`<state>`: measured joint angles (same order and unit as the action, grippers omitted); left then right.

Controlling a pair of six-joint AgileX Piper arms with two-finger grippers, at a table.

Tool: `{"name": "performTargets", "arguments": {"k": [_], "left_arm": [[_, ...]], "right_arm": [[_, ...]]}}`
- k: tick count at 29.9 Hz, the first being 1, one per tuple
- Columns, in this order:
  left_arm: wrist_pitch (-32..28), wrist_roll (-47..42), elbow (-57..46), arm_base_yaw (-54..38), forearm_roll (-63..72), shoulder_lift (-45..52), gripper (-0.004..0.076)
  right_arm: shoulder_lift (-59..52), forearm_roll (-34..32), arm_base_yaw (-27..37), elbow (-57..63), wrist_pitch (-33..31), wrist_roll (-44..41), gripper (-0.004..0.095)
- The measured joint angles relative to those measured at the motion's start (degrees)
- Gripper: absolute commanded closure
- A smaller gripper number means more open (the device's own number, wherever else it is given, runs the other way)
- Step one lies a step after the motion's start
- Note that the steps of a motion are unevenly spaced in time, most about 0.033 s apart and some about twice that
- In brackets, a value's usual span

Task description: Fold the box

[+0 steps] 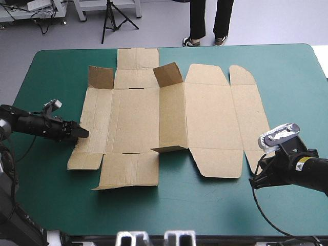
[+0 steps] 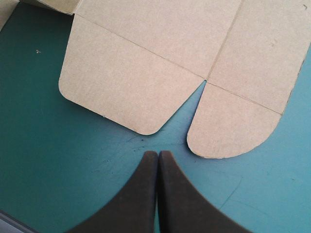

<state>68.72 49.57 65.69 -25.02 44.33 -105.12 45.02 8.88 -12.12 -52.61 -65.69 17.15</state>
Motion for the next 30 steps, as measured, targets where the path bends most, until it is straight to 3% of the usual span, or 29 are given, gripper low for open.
{"name": "performTargets", "arguments": {"k": [11, 15, 18, 30], "left_arm": [[0.5, -1.9, 0.3, 7.6, 5.1, -1.9, 0.0336], [0.1, -3.2, 0.2, 7.6, 6.3, -2.4, 0.0505], [-0.5, -3.6, 0.1, 7.6, 6.1, -2.6, 0.0715], [-0.1, 4.4, 0.1, 8.0, 7.1, -2.6, 0.0730]], "right_arm": [[0.0, 0.0, 0.0, 0.0, 0.0, 0.0, 0.0926], [0.0, 0.0, 0.0, 0.0, 0.0, 0.0, 0.0926], [0.0, 0.0, 0.0, 0.0, 0.0, 0.0, 0.0926], [0.0, 0.0, 0.0, 0.0, 0.0, 0.0, 0.0926]]}}
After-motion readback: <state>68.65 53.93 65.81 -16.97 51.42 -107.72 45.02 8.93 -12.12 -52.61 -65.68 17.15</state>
